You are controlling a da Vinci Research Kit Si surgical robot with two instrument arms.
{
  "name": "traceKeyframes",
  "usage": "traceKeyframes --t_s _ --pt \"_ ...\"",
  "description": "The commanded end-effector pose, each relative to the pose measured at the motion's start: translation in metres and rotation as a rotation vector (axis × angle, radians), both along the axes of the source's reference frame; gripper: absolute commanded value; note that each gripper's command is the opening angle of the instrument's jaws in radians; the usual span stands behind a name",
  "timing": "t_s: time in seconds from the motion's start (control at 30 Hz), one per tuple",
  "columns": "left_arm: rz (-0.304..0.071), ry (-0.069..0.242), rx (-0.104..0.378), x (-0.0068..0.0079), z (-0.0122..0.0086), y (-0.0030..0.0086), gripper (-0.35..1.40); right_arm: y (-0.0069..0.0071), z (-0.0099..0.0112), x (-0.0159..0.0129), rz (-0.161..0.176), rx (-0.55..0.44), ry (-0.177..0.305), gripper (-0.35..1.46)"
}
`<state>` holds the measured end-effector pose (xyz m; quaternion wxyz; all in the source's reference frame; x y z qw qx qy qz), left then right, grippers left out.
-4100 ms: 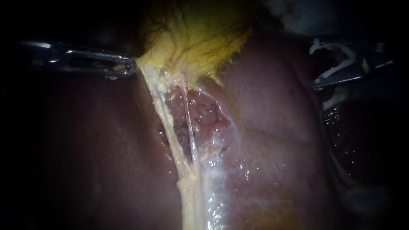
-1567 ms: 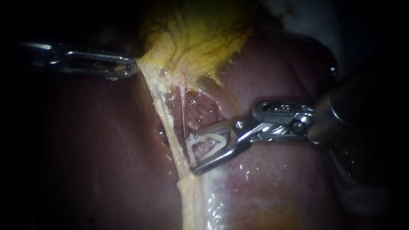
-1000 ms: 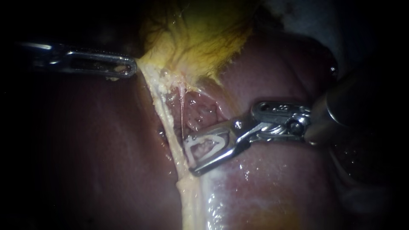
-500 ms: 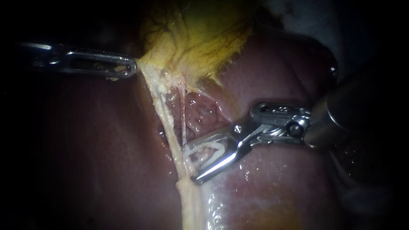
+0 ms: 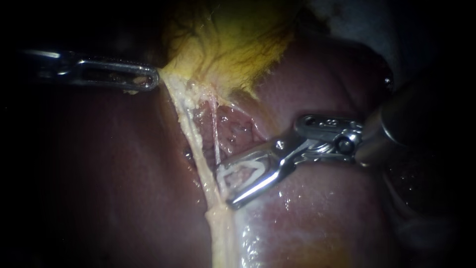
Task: Clipping first clip left tube
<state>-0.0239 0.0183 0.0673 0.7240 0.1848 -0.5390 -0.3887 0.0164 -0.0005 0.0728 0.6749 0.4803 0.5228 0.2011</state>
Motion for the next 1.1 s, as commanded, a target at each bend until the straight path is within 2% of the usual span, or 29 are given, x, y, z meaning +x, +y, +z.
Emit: traceKeyframes --t_s 0.03,0.33,0.43,0.73,1.1 --pt "0.0 0.0 0.0 0.0 0.0 0.0 -0.35 0.0003 -0.0003 -0.0002 0.0 0.002 0.0 0.55" --pt "0.0 0.0 0.0 0.0 0.0 -0.0001 -0.35 0.0009 -0.0022 -0.0012 -0.006 0.014 0.006 0.55" --pt "0.0 0.0 0.0 0.0 0.0 -0.0001 -0.35 0.0006 -0.0024 -0.0006 -0.005 0.014 0.008 0.55" --pt "-0.001 0.001 -0.001 -0.0001 0.0 -0.0001 -0.35 -0.0012 -0.0006 0.001 -0.003 0.001 0.014 0.54" --pt "0.001 -0.001 -0.001 -0.0002 0.0001 -0.0002 -0.35 -0.0008 0.0019 0.0013 0.001 -0.004 0.007 0.55"
